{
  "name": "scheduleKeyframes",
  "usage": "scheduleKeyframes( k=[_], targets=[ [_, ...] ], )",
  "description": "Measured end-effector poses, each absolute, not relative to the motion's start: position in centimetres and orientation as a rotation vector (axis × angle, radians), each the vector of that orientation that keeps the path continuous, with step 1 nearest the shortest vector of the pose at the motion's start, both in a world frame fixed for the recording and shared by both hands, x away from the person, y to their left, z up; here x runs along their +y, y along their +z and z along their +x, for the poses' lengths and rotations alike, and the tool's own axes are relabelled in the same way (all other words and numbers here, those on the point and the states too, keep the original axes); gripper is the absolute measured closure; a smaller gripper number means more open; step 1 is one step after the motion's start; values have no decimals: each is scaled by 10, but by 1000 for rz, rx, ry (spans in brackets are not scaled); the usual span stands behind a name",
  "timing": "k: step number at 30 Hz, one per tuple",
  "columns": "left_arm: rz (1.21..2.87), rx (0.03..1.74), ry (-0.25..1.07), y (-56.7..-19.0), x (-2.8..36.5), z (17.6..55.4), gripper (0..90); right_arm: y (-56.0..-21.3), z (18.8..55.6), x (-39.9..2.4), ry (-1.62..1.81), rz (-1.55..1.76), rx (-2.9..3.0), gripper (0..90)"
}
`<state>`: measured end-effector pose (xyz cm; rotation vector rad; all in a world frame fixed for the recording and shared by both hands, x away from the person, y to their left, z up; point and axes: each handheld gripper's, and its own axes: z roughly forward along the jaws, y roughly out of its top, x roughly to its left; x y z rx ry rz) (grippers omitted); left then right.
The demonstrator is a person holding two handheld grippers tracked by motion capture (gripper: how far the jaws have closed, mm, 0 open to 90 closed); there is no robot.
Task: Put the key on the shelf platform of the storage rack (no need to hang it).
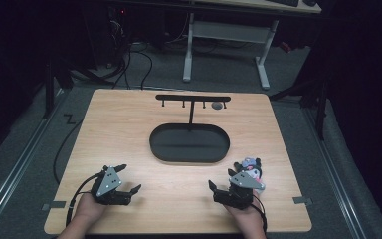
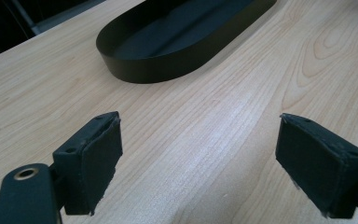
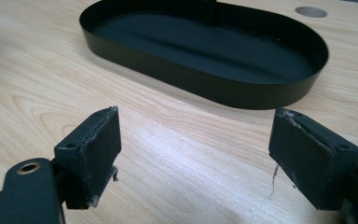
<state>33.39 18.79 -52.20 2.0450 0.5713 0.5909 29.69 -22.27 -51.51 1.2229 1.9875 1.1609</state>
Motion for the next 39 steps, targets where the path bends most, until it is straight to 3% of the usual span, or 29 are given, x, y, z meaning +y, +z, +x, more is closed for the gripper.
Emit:
scheduleKeyframes(
  k=[39],
  targets=[
    [2049,577,590,-522,187,335,155,-513,296,-233,1185,1238,1968,190]
  ],
)
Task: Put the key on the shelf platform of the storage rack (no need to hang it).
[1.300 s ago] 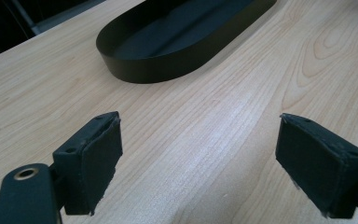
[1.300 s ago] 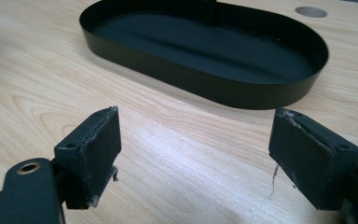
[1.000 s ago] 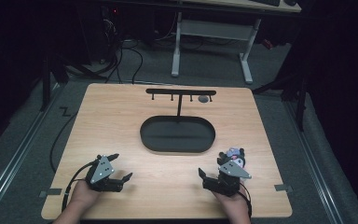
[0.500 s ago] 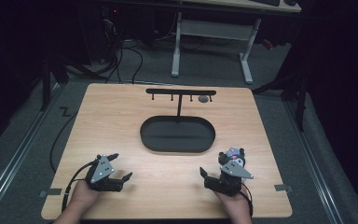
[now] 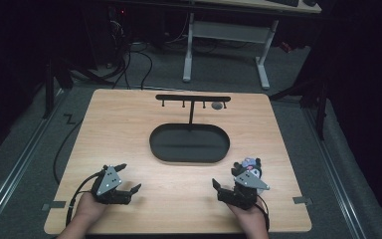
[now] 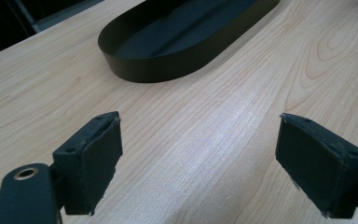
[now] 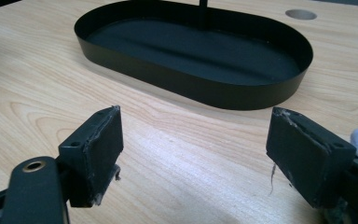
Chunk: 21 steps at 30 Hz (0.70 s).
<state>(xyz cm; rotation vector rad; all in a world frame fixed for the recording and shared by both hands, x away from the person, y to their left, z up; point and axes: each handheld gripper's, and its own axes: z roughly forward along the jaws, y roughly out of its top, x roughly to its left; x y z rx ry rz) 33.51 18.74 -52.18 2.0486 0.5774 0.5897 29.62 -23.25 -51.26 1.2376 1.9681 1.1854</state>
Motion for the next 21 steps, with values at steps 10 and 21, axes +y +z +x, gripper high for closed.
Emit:
scheduleKeyframes(
  k=[10,21],
  targets=[
    [2049,577,589,-522,187,335,155,-513,297,-227,1137,1232,2031,190],
    [2051,578,590,-522,187,335,155,-509,297,-224,1080,1253,2065,190]
  ],
)
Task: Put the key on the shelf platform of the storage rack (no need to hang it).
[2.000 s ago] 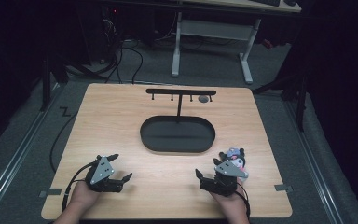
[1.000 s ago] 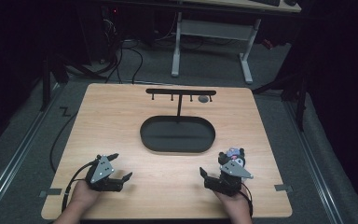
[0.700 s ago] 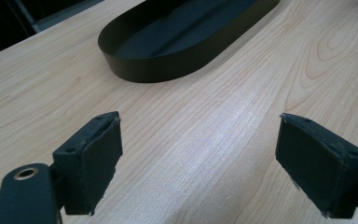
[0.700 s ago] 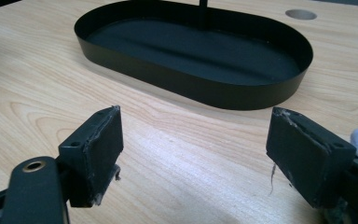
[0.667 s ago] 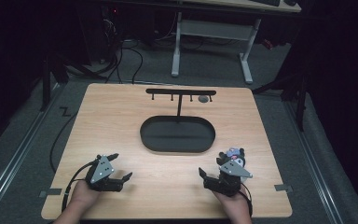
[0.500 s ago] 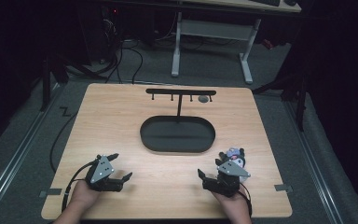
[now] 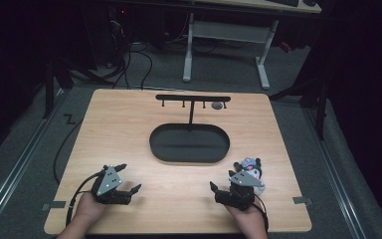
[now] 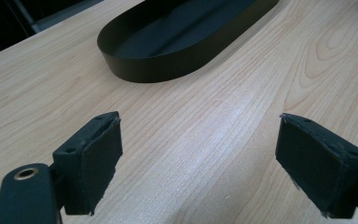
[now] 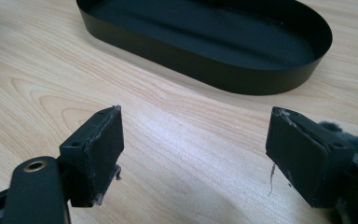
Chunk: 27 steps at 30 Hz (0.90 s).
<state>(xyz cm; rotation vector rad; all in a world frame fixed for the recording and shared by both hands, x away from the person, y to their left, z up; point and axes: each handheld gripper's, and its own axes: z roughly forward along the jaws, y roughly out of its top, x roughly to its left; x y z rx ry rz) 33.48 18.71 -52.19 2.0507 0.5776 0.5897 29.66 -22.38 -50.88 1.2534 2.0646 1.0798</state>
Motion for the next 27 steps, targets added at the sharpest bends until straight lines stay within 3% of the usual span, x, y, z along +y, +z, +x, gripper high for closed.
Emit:
scheduleKeyframes(
  k=[6,22,27],
  targets=[
    [2050,575,596,-522,187,334,155,-505,296,-223,1041,1274,2088,162],
    [2054,555,594,-522,187,331,155,-501,301,-222,990,1334,2106,266],
    [2046,555,584,-522,188,332,155,-496,305,-221,988,1372,2128,247]
  ],
)
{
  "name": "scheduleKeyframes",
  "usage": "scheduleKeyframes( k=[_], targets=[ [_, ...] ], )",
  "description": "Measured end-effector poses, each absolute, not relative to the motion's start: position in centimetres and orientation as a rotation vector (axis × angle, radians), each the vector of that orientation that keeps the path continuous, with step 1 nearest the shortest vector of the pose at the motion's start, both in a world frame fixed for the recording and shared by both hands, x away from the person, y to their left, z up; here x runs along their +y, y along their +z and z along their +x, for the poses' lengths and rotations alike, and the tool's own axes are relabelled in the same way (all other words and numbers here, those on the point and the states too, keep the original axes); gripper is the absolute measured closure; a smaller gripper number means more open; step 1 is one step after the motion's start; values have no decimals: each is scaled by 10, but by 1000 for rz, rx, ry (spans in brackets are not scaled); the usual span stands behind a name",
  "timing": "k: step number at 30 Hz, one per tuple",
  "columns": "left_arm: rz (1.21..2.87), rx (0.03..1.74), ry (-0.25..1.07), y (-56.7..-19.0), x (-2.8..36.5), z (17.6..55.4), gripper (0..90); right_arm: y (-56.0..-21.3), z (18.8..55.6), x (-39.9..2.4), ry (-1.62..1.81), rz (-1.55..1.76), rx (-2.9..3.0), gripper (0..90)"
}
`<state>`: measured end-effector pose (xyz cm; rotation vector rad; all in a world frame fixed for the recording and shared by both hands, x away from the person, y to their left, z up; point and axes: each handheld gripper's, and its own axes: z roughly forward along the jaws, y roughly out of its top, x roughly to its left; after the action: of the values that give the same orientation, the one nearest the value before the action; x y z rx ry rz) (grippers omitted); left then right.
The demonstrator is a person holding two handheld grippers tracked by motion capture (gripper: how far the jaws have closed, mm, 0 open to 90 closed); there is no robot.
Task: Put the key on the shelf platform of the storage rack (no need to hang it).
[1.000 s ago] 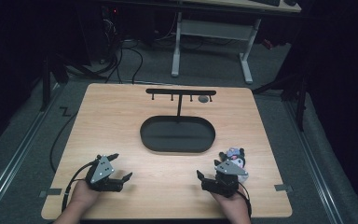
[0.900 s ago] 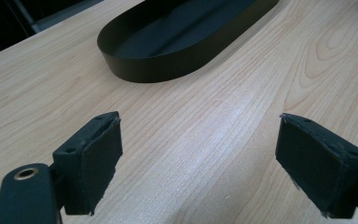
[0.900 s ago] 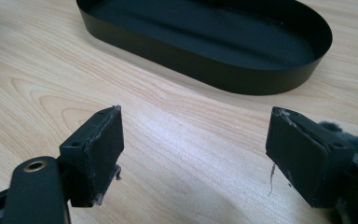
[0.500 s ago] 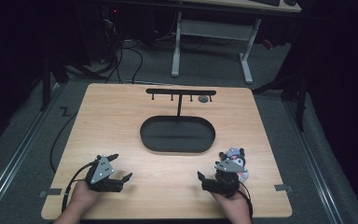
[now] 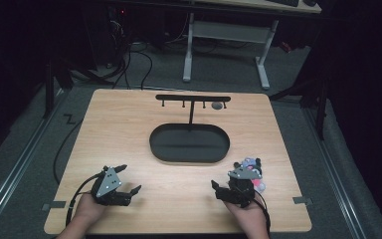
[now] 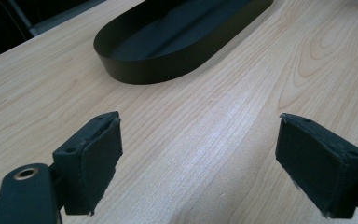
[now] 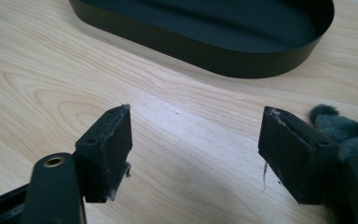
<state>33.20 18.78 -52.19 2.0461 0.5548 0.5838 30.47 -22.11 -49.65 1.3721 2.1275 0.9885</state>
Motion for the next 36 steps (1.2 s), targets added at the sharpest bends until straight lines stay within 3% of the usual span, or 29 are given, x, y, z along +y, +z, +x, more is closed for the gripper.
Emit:
scheduleKeyframes(
  k=[5,36],
  targets=[
    [2042,550,577,-522,189,333,155,-497,303,-214,945,1364,2178,218],
    [2047,547,602,-522,188,329,155,-490,320,-223,726,1451,2355,245]
  ],
)
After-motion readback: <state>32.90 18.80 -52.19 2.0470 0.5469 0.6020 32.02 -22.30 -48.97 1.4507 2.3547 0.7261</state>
